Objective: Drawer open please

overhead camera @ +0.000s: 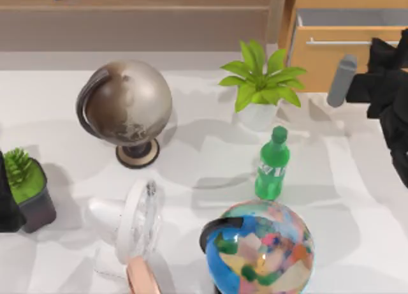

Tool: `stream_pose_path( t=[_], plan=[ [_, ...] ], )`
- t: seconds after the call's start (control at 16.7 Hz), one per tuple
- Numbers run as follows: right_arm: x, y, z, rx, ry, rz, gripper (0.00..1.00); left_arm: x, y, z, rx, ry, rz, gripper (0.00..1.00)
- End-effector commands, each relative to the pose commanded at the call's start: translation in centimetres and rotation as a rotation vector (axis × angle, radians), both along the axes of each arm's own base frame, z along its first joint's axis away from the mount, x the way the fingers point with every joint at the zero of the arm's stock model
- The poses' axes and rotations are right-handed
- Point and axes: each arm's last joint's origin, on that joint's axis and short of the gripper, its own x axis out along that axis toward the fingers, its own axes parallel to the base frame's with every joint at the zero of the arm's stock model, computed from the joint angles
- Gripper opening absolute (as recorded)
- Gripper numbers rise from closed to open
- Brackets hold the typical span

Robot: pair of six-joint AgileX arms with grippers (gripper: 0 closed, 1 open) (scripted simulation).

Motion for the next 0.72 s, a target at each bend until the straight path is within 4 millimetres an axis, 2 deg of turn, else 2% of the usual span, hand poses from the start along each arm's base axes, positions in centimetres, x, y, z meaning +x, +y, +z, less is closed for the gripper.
stream_pose_path(
  t=[0.12,0.48,0.72],
  plan=[
    [-0.8,0.4,-0.9,-0.015,0.030,0.001,0.00,0.0,0.0,0.0,0.000,0.000,0.000,1.00],
    [-1.2,0.4,-1.2,-0.017,0.040,0.003,0.00,0.0,0.0,0.0,0.000,0.000,0.000,1.00],
    [-4.4,0.5,-1.3,-0.016,0.045,0.006,0.00,0.0,0.0,0.0,0.000,0.000,0.000,1.00]
  ],
)
